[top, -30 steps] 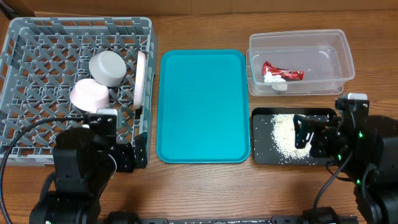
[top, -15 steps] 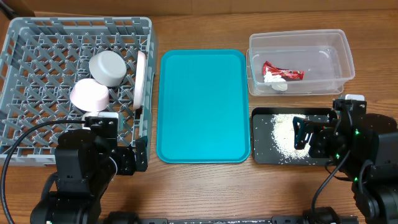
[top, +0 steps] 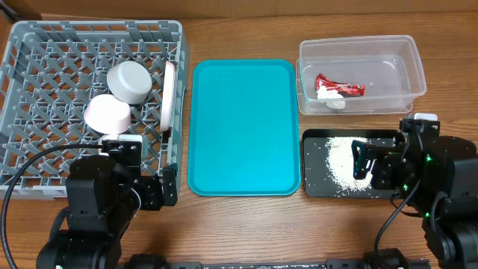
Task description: Sort waste into correct bins and load items into the dishwasher
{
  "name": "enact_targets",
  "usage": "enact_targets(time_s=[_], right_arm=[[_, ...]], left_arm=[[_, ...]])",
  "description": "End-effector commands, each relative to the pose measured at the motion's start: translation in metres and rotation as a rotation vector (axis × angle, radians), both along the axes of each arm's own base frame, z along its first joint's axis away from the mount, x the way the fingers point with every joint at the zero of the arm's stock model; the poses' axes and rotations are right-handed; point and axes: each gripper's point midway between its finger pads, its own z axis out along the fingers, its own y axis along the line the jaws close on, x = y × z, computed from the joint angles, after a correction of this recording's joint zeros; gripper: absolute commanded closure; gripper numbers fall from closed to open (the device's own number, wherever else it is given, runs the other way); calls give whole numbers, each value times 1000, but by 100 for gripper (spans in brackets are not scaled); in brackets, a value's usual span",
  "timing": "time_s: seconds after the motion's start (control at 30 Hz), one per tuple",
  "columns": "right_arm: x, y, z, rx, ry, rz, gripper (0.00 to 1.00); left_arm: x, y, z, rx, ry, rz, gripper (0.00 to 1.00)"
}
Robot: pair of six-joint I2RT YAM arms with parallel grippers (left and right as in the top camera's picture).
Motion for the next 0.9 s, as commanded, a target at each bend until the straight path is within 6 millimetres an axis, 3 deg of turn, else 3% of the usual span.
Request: enact_targets(time_s=[0.0,0.3,0.7,0.87], right_arm=[[0,-7,-2,-26,2,-29,0],[0,-12,1,-36,-52,-49,0],[4,-11,-19,9,-333,-55,0],[8,-10,-18,36,-502,-58,0]], left_arm=[[1,1,-4,15,7,-5,0],[1,1,-4,15,7,-5,0],[1,1,-4,15,7,-5,0],[1,1,-4,15,7,-5,0]])
